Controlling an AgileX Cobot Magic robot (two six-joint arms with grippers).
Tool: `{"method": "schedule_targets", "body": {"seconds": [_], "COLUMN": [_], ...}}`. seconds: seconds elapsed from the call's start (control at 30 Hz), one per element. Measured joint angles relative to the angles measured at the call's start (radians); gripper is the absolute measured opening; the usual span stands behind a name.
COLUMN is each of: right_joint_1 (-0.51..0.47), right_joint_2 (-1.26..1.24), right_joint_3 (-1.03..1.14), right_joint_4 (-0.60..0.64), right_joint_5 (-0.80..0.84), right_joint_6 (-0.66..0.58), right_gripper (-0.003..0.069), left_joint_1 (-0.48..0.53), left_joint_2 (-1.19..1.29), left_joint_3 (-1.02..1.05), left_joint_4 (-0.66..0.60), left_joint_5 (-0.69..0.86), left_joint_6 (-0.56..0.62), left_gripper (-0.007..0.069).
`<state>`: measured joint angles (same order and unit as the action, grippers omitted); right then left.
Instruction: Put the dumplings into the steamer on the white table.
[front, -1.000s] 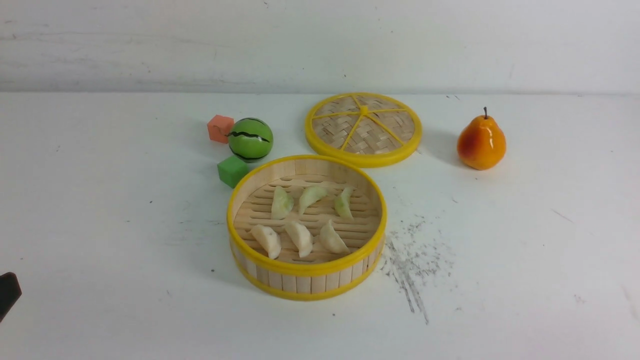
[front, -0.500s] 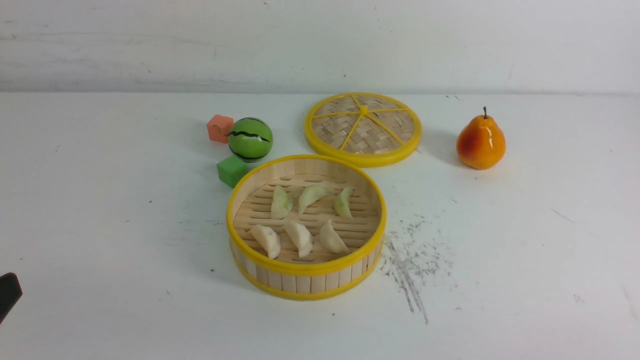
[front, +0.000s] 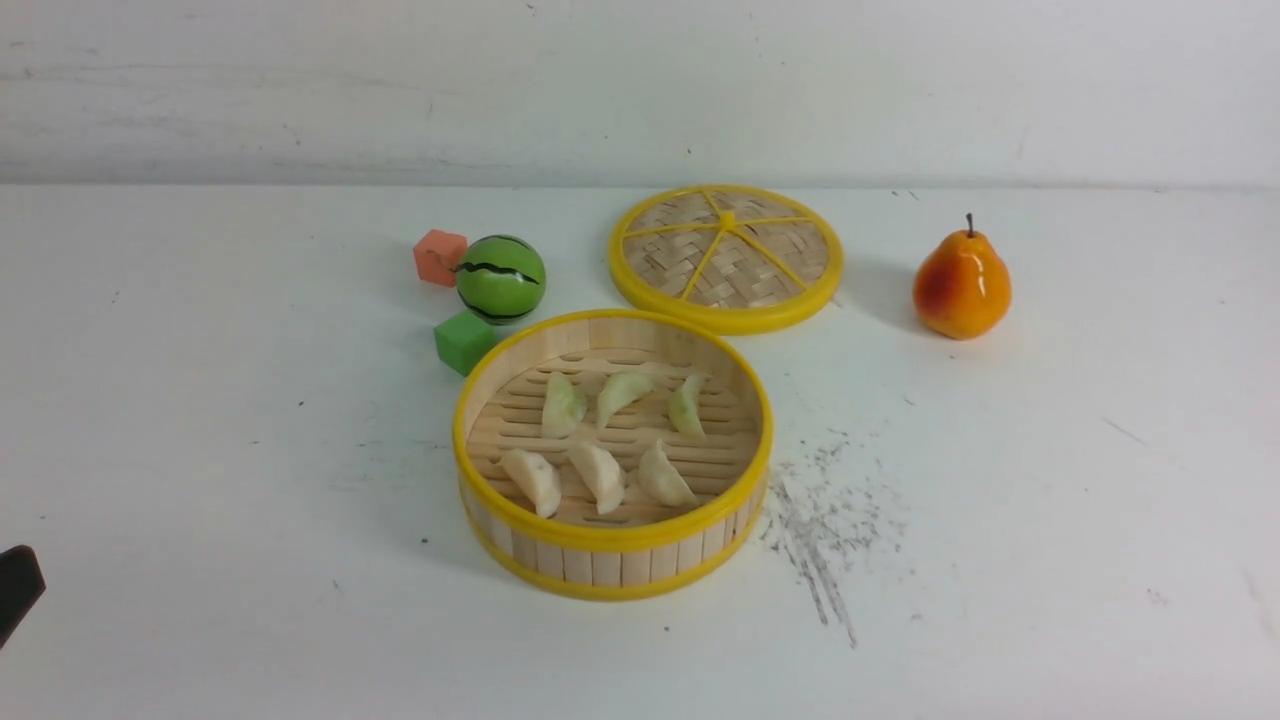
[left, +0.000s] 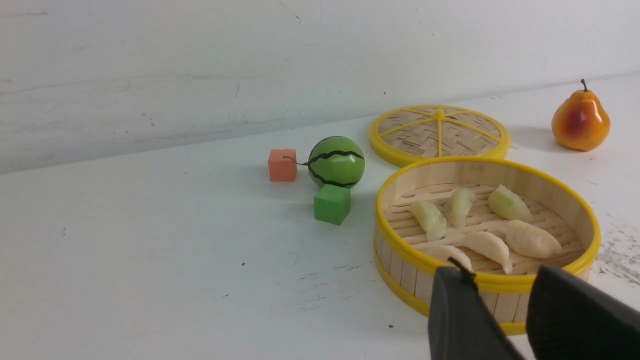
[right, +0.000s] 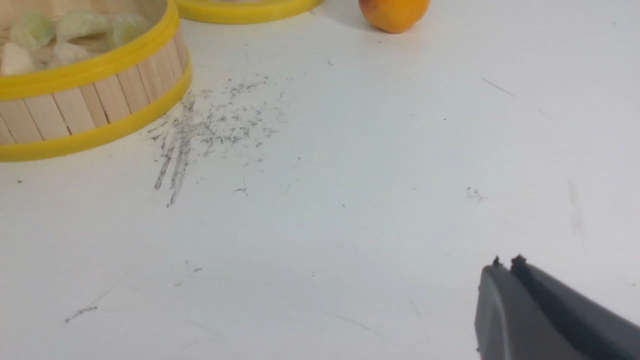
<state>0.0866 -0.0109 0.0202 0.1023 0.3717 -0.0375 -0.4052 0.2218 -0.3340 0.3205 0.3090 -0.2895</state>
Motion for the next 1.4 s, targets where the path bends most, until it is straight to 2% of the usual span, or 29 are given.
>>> {"method": "schedule_targets", "body": {"seconds": [0.73, 0.83, 0.9, 1.03, 1.13, 1.17, 1.23, 1.4], "right_joint_1": [0.0, 0.0, 0.0, 0.0, 0.0, 0.0, -0.001, -0.002], "right_joint_2": [0.0, 0.0, 0.0, 0.0, 0.0, 0.0, 0.0, 0.0], "right_joint_3": [-0.001, -0.001, -0.001, -0.001, -0.001, -0.001, -0.001, -0.001], "right_joint_4": [0.002, 0.002, 0.002, 0.002, 0.002, 0.002, 0.002, 0.002], "right_joint_5": [0.005, 0.005, 0.005, 0.005, 0.005, 0.006, 0.006, 0.006], "right_joint_6": [-0.002, -0.002, -0.002, -0.002, -0.002, -0.002, -0.002, -0.002], "right_gripper": [0.0009, 0.0009, 0.0011, 0.0017, 0.002, 0.002, 0.0022, 0.0025], "left_joint_1": [0.0, 0.003, 0.031, 0.135, 0.225, 0.291, 0.343, 0.403], "left_joint_2": [0.0, -0.011, -0.069, -0.184, -0.229, -0.233, -0.233, -0.233], "left_joint_3": [0.0, 0.0, 0.01, 0.048, 0.078, 0.106, 0.147, 0.305], "left_joint_4": [0.0, 0.011, 0.014, -0.059, -0.112, -0.162, -0.239, -0.482], "left_joint_5": [0.0, 0.023, 0.095, 0.207, 0.213, 0.19, 0.143, -0.035], "left_joint_6": [0.0, 0.0, -0.004, -0.037, -0.038, -0.018, 0.024, 0.23], "left_gripper": [0.0235, 0.0237, 0.0237, 0.0237, 0.0227, 0.0197, 0.0148, -0.0005]}}
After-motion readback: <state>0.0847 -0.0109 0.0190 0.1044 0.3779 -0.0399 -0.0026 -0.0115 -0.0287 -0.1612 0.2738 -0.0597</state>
